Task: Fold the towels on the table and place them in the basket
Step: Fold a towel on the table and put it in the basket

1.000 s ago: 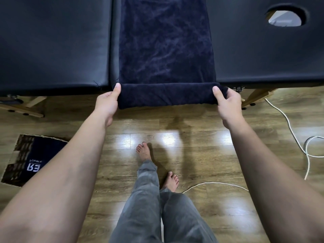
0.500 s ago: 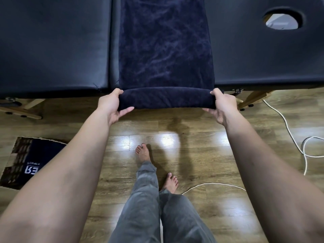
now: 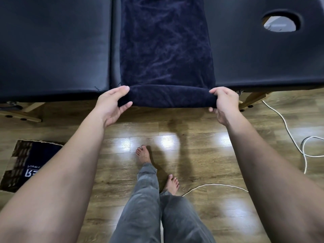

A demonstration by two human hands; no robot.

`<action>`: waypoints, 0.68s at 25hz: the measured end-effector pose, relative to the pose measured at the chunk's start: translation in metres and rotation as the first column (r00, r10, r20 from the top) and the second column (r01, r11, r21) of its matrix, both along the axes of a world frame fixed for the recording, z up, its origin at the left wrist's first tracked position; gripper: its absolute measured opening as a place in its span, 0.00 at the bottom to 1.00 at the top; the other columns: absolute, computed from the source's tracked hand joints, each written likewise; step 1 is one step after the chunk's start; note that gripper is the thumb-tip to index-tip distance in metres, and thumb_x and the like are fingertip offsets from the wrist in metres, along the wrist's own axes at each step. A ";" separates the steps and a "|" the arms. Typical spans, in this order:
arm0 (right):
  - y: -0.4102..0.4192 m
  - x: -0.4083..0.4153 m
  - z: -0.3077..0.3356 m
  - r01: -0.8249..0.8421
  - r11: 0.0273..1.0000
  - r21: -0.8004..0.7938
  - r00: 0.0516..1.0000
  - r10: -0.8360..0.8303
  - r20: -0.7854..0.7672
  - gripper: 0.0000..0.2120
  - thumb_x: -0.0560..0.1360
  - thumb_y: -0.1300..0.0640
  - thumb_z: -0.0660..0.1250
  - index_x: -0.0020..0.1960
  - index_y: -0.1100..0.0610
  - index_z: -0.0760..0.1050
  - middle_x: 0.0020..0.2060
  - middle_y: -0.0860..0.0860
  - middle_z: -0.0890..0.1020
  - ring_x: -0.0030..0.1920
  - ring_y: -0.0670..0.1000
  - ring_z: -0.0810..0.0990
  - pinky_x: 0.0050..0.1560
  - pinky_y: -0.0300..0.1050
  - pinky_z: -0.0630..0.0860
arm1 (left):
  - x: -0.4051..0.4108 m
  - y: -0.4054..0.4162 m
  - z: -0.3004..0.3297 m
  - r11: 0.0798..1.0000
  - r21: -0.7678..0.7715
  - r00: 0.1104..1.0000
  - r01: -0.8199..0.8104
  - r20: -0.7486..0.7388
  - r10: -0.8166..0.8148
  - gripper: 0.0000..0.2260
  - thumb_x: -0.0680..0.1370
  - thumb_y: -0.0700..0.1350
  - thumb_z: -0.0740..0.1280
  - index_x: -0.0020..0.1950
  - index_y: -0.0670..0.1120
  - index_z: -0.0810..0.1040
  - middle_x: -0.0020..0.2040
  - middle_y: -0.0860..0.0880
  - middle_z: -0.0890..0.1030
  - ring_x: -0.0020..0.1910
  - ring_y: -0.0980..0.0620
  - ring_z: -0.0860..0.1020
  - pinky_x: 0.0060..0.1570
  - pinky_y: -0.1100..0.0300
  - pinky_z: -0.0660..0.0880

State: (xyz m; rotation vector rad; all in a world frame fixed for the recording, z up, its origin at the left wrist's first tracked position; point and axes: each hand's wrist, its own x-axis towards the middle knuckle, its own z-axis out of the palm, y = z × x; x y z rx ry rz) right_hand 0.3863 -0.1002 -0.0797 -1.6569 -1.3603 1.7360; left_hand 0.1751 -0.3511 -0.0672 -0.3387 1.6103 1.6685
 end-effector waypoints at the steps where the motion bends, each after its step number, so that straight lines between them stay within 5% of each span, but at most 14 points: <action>1: 0.002 -0.002 0.002 0.017 0.998 -0.061 1.000 -0.017 -0.004 0.15 0.75 0.65 0.59 0.37 0.54 0.81 0.47 0.54 0.80 0.42 0.57 0.77 0.25 0.41 0.69 | -0.001 -0.003 -0.001 0.999 0.039 0.999 0.033 0.020 -0.034 0.10 0.79 0.33 0.67 0.58 0.44 0.80 0.55 0.45 0.80 0.56 0.51 0.79 0.44 0.60 0.82; 4: 0.007 -0.002 0.007 -0.016 0.976 -0.215 0.996 -0.002 -0.087 0.13 0.73 0.66 0.57 0.47 0.58 0.80 0.51 0.58 0.78 0.45 0.57 0.77 0.29 0.41 0.72 | -0.005 -0.007 -0.007 0.991 0.060 0.993 0.116 0.005 -0.116 0.27 0.74 0.20 0.55 0.61 0.45 0.77 0.64 0.41 0.72 0.53 0.48 0.76 0.44 0.60 0.81; 6: 0.012 0.002 0.008 -0.090 0.963 -0.255 0.987 0.052 -0.152 0.16 0.73 0.69 0.55 0.52 0.60 0.79 0.52 0.59 0.77 0.45 0.56 0.77 0.29 0.40 0.73 | -0.007 -0.008 -0.008 0.988 0.051 0.989 0.145 -0.036 -0.143 0.27 0.75 0.20 0.56 0.63 0.46 0.76 0.62 0.44 0.74 0.51 0.49 0.77 0.41 0.63 0.80; 9: 0.023 0.006 0.010 -0.147 0.949 -0.278 0.966 0.078 -0.245 0.13 0.76 0.71 0.59 0.54 0.60 0.77 0.50 0.58 0.78 0.39 0.53 0.77 0.29 0.39 0.72 | -0.010 -0.007 -0.005 0.979 0.068 0.980 0.191 -0.076 -0.186 0.14 0.80 0.29 0.63 0.60 0.45 0.76 0.52 0.47 0.79 0.46 0.52 0.80 0.36 0.67 0.77; 12: 0.029 0.005 0.011 -0.189 0.949 -0.252 0.948 0.109 -0.300 0.02 0.81 0.62 0.67 0.50 0.57 0.77 0.48 0.54 0.80 0.32 0.48 0.72 0.26 0.36 0.68 | -0.013 -0.001 -0.003 0.987 -0.038 0.971 0.156 -0.180 -0.161 0.05 0.82 0.37 0.65 0.49 0.46 0.76 0.42 0.50 0.80 0.36 0.56 0.80 0.27 0.68 0.70; 17: 0.036 -0.006 -0.001 -0.228 0.967 -0.110 0.973 0.229 -0.004 0.16 0.81 0.43 0.66 0.47 0.56 0.74 0.37 0.51 0.73 0.27 0.47 0.67 0.23 0.39 0.60 | -0.027 0.008 -0.016 0.918 -0.365 0.892 0.155 -0.347 -0.289 0.21 0.78 0.64 0.66 0.44 0.46 0.75 0.33 0.47 0.70 0.29 0.53 0.67 0.27 0.59 0.63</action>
